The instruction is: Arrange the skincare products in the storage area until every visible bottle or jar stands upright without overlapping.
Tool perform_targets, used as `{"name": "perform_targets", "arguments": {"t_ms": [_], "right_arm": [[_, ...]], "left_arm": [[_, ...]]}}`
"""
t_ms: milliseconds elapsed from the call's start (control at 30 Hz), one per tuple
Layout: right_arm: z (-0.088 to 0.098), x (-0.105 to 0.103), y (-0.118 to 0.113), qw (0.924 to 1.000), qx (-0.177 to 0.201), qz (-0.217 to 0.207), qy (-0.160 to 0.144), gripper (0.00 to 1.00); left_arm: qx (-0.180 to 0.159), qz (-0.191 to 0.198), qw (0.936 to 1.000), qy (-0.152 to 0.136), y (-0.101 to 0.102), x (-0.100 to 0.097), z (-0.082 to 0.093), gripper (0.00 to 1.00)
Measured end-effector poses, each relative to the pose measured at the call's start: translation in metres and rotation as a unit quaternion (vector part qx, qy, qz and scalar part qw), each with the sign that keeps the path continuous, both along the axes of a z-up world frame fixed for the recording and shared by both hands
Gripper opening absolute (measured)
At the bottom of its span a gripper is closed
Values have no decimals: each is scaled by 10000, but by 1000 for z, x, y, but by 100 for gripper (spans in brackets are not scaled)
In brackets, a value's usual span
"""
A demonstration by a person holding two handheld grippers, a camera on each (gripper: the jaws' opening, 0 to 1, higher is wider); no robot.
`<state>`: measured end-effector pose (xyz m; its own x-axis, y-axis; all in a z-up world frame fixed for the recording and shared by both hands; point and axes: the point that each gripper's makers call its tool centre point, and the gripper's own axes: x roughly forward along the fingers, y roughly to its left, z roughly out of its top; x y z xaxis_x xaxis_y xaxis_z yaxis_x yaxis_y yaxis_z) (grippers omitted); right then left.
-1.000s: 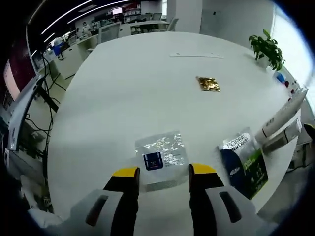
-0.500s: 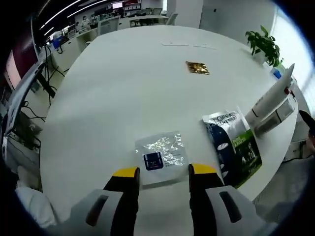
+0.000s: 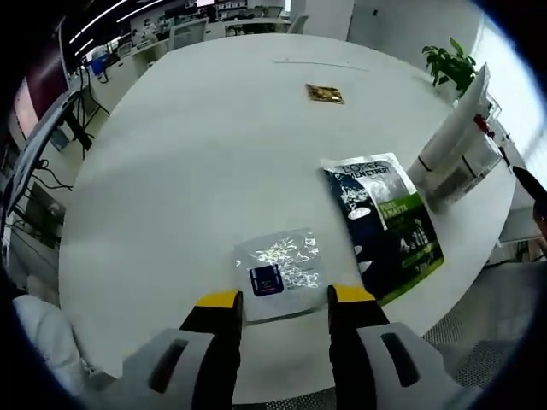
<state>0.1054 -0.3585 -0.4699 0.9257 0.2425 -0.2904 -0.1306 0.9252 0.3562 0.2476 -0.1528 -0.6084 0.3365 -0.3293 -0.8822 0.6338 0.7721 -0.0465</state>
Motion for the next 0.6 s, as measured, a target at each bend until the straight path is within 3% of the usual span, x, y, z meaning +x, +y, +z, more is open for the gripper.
{"name": "perform_targets", "arguments": {"t_ms": [600], "right_arm": [[4,-1,4,9997,191,138,-91,98]], "left_arm": [[103,96,9999,-20,-15,-17,-9,41]]}}
